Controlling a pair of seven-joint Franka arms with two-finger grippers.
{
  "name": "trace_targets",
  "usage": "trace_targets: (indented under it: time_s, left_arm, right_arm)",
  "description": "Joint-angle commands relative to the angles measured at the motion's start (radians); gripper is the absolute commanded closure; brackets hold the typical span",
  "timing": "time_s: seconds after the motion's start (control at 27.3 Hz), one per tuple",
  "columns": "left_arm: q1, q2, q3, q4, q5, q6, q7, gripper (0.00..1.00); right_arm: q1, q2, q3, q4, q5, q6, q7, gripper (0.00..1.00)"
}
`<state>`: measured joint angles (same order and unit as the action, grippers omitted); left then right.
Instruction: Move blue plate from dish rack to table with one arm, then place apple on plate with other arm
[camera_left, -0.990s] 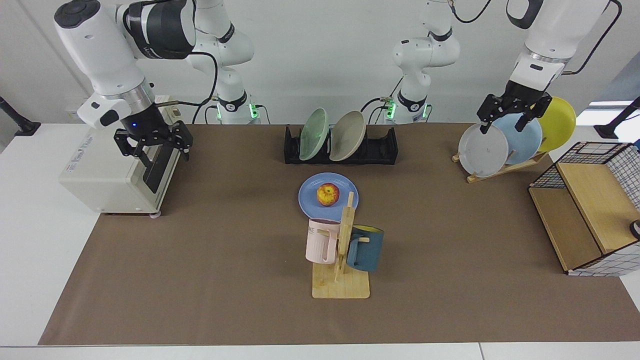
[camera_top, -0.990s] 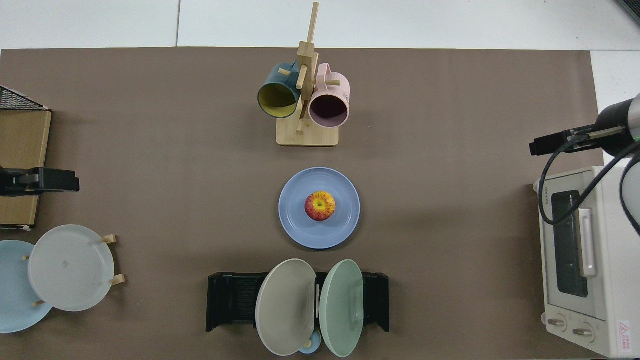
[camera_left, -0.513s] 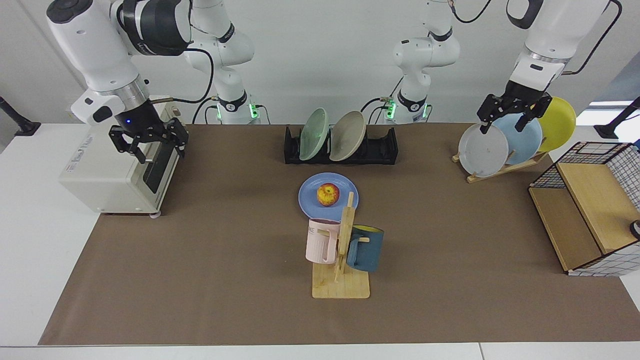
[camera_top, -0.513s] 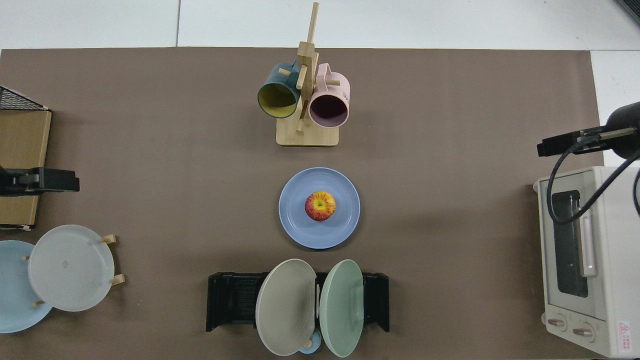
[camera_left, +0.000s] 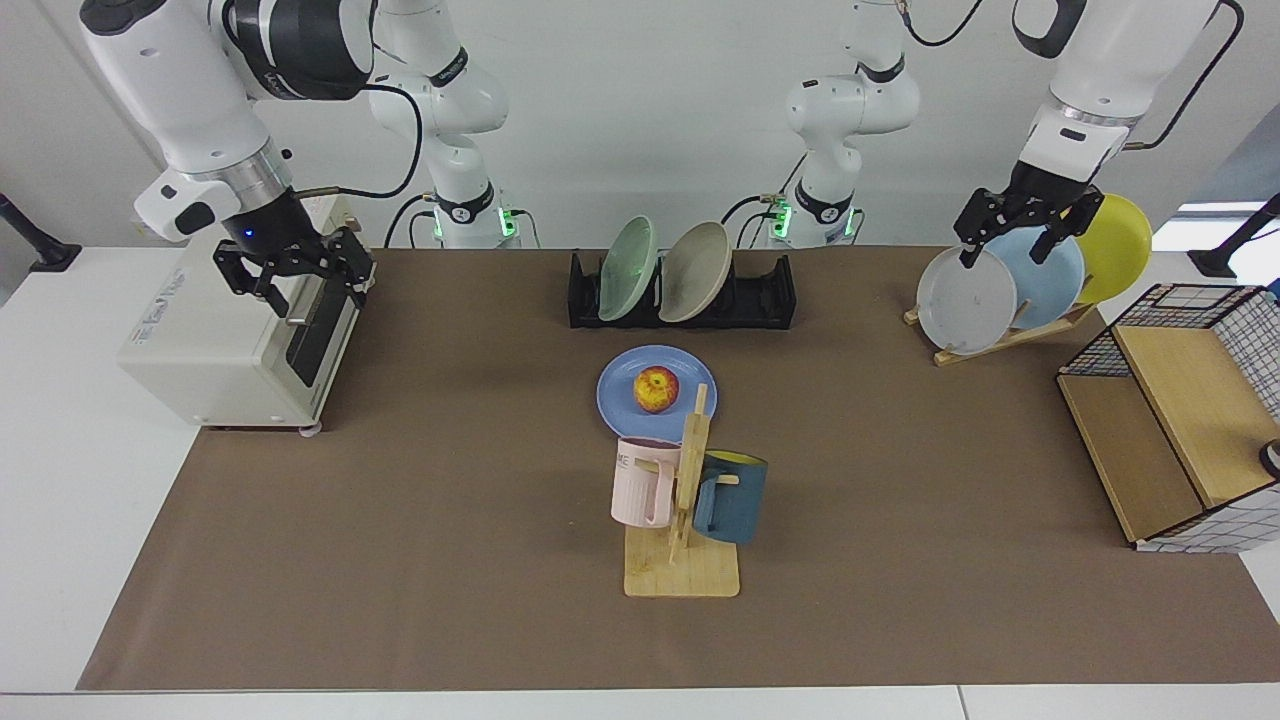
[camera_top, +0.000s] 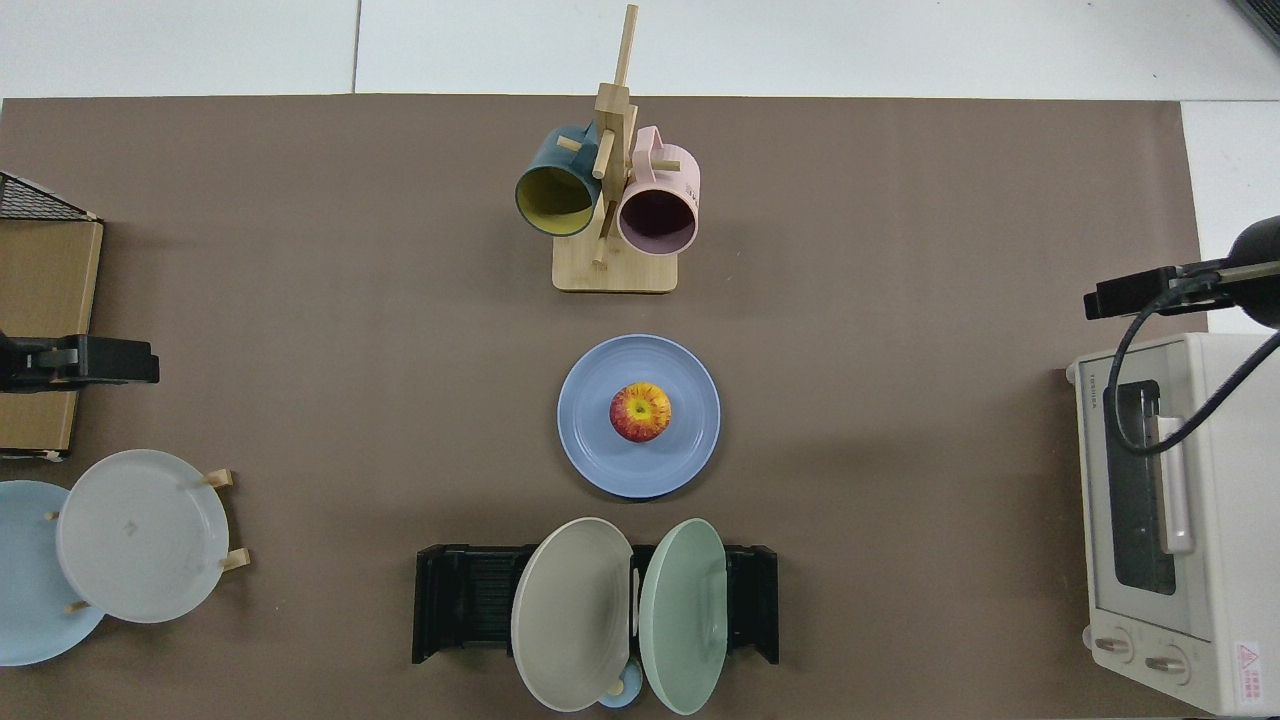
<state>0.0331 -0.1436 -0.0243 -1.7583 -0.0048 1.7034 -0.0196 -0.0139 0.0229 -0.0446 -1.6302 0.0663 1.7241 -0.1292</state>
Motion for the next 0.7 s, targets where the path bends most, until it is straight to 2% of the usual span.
trace_targets:
  time_s: [0.0, 0.15, 0.66]
  left_arm:
    - [-0.005, -0.001, 0.003, 0.005, 0.022, -0.013, 0.004, 0.00]
    - [-0.005, -0.002, 0.003, 0.005, 0.022, -0.013, 0.004, 0.00]
    - [-0.005, -0.001, 0.003, 0.005, 0.022, -0.013, 0.004, 0.00]
  right_arm:
    - [-0.012, -0.017, 0.023, -0.014, -0.040, -0.011, 0.043, 0.00]
    - [-0.014, -0.017, 0.037, -0.014, -0.071, -0.003, 0.074, 0.00]
    - [-0.012, -0.024, 0.025, -0.014, -0.046, -0.015, 0.086, 0.00]
